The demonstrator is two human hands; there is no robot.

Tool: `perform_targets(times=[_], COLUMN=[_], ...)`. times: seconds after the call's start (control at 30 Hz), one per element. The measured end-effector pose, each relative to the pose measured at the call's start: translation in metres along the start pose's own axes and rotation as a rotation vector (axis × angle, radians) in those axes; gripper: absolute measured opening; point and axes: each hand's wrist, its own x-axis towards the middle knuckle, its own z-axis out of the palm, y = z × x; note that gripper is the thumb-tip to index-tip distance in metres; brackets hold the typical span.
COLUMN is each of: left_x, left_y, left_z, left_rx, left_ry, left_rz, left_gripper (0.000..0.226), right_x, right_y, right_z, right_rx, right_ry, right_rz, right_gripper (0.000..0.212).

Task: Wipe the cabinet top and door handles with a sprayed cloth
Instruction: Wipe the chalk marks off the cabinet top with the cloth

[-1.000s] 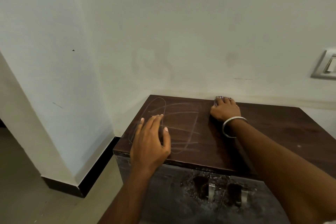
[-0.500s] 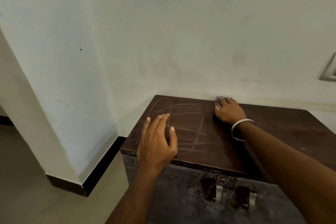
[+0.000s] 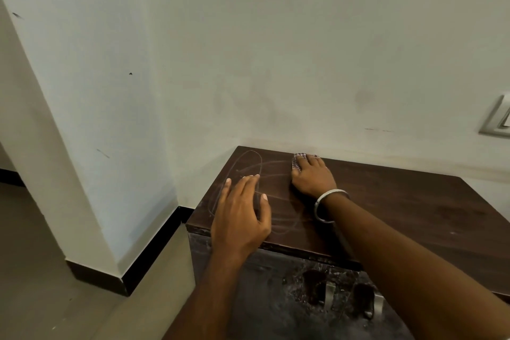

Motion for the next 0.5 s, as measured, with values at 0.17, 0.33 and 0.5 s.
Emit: perform_targets(times=[0.17, 0.33, 0.5], left_x=[0.000, 0.000, 0.001], left_y=[-0.001, 0.000, 0.000], left_z=[0.002, 0.002, 0.002], left_rx=[0.007, 0.026, 0.029], left_ry=[-0.016, -0.050, -0.039], left_rz=[-0.011, -0.018, -0.011], left_gripper=[0.049, 0.051, 0.049], right_x=[-0.007, -0.014, -0.027], right_y=[0.036, 0.039, 0.003], right_z=[-0.014, -0.016, -0.004], right_rx=[-0.013, -0.039, -0.030], right_ry=[0.019, 0.037, 0.049], right_rz=[0.098, 0.171, 0.080], right_gripper=[0.058, 0.057, 0.057])
